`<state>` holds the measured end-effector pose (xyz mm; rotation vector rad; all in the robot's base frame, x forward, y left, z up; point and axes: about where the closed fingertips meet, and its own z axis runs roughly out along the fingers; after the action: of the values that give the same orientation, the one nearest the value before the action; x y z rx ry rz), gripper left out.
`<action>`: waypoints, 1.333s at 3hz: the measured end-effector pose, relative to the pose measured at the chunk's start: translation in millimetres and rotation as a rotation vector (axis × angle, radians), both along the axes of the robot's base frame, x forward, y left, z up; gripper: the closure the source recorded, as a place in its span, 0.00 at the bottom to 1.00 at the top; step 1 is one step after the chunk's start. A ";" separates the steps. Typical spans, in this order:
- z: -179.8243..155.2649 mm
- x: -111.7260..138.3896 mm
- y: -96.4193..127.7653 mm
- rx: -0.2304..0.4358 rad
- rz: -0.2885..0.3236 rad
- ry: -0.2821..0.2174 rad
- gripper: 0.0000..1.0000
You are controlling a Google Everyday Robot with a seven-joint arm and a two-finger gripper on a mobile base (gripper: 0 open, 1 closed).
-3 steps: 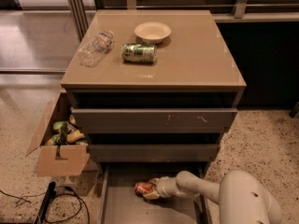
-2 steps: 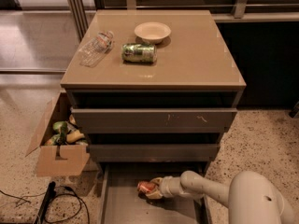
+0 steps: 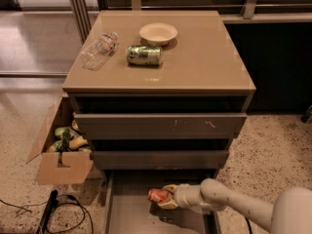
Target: Pick coke can from bottom drawer and place on counter
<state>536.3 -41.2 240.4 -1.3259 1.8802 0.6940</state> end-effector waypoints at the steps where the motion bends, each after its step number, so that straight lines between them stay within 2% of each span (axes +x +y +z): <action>1: 45.1 -6.7 -29.8 0.015 -0.004 -0.042 1.00; 2: 95.5 -3.3 -62.7 0.023 0.002 -0.068 1.00; 3: 159.3 -0.6 -96.5 0.020 0.007 -0.122 1.00; 4: 159.3 -0.6 -96.4 0.020 0.007 -0.122 1.00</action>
Offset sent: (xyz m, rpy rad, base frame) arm 0.0016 -0.1081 0.1632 0.0308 -0.1039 0.0166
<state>535.7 -137.7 399.6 -1.3325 1.7683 0.6202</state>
